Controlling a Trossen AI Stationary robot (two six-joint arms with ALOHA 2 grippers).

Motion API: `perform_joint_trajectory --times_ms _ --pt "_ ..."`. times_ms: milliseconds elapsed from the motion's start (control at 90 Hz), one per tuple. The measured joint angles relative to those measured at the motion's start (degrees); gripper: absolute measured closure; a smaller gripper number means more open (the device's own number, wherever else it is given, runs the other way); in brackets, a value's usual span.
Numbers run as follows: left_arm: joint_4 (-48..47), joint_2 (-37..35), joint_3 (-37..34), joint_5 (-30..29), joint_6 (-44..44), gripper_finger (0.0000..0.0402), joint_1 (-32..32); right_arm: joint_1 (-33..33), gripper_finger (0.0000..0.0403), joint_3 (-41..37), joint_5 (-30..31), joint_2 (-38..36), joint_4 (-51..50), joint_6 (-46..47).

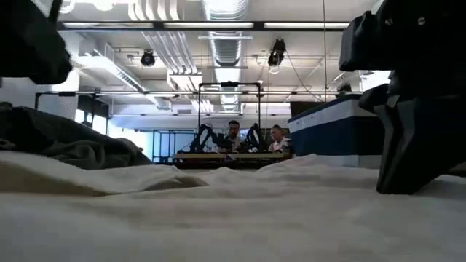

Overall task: Fold towel
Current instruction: Fold the white towel

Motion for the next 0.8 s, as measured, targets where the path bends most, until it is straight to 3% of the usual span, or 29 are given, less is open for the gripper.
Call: perform_joint_trajectory --times_ms 222,367,522,667,800 --pt "-7.49 -6.06 -0.59 2.00 -3.18 0.0326 -1.66 -0.15 0.0384 0.27 -0.50 -0.57 -3.45 0.05" --pt "-5.70 -10.34 0.09 -7.78 -3.15 0.0326 -1.65 -0.66 0.0384 1.25 -0.91 -0.57 -3.07 -0.91" --pt "-6.10 -9.74 -0.24 -15.54 -1.00 0.0326 -1.28 -0.92 0.0384 1.87 -0.97 -0.50 2.10 -5.22" --pt "-6.20 -8.41 -0.47 -18.25 -0.87 0.0326 0.55 -1.14 0.0384 1.96 -0.82 -0.50 9.54 -11.00" --pt "-6.14 -9.85 2.47 -18.23 -0.98 0.0326 1.91 -1.63 0.0384 2.00 -0.80 -0.88 8.82 -11.96"
